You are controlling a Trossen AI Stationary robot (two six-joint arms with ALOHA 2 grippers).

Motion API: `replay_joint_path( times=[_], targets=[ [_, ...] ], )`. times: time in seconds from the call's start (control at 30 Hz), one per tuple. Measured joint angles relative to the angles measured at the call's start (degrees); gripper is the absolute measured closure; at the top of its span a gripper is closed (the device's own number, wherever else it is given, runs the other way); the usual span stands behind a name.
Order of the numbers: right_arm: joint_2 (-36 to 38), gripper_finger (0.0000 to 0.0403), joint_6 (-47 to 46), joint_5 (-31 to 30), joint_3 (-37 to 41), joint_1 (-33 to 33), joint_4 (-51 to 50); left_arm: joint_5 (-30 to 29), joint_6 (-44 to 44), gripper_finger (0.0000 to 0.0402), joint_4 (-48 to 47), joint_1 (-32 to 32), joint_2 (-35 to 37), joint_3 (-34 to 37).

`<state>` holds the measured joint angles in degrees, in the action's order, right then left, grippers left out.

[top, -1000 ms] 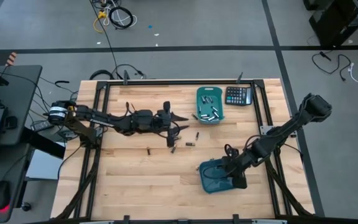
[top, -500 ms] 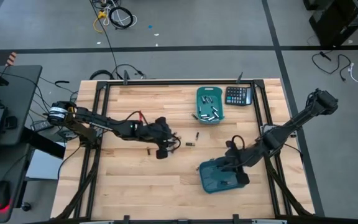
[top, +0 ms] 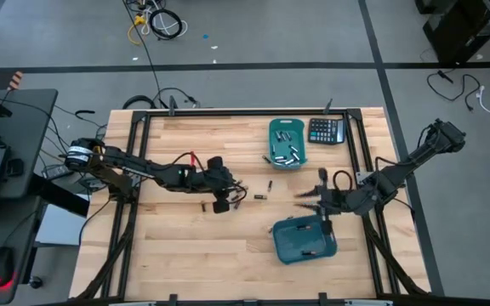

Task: Sort batteries
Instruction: Put the black battery into the blue bin

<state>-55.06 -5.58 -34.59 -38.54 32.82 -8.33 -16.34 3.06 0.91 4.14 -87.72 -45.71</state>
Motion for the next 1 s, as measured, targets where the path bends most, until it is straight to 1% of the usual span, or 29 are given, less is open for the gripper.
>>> replay_joint_path(
  times=[0.1, 0.17, 0.33, 0.4, 0.5, 0.63, 0.8, 1.0],
  targets=[
    [0.0, 0.0318, 1.4, -7.7, 0.0, -0.1, 0.8, -0.2, 0.0, 0.0273, 0.6, 0.0, 0.0, 0.0],
    [0.0, 0.0318, 1.6, -9.6, 0.0, -0.1, 0.9, -0.2, 0.0, 0.0273, 1.5, 0.0, 0.0, 0.0],
    [-0.1, 0.0318, -0.3, -10.4, 0.0, -0.4, 1.0, 0.3, 0.2, 0.0273, 5.0, 0.0, -1.3, 0.1],
    [-0.3, 0.0318, -0.9, -10.4, 0.0, -0.4, 1.1, 1.5, 0.3, 0.0273, 8.8, 0.1, -2.9, 0.0],
    [-0.6, 0.0317, -1.7, -10.4, 0.1, -0.4, 1.4, 2.2, 0.1, 0.0273, 10.9, 0.5, -5.3, 0.1],
    [-1.5, 0.0319, -1.8, -10.4, 0.1, -0.4, 1.3, 0.7, 0.1, 0.0273, 11.3, 0.1, -8.4, 0.1],
    [-2.1, 0.0320, -1.9, -10.4, 0.1, -0.7, 1.3, 0.9, 0.2, 0.0273, 11.4, -0.1, -11.9, 0.0],
    [-2.0, 0.0323, -1.9, -10.4, 0.1, -0.7, 1.9, 0.9, 0.2, 0.0273, 11.7, -0.2, -13.3, 0.0]
  ],
)
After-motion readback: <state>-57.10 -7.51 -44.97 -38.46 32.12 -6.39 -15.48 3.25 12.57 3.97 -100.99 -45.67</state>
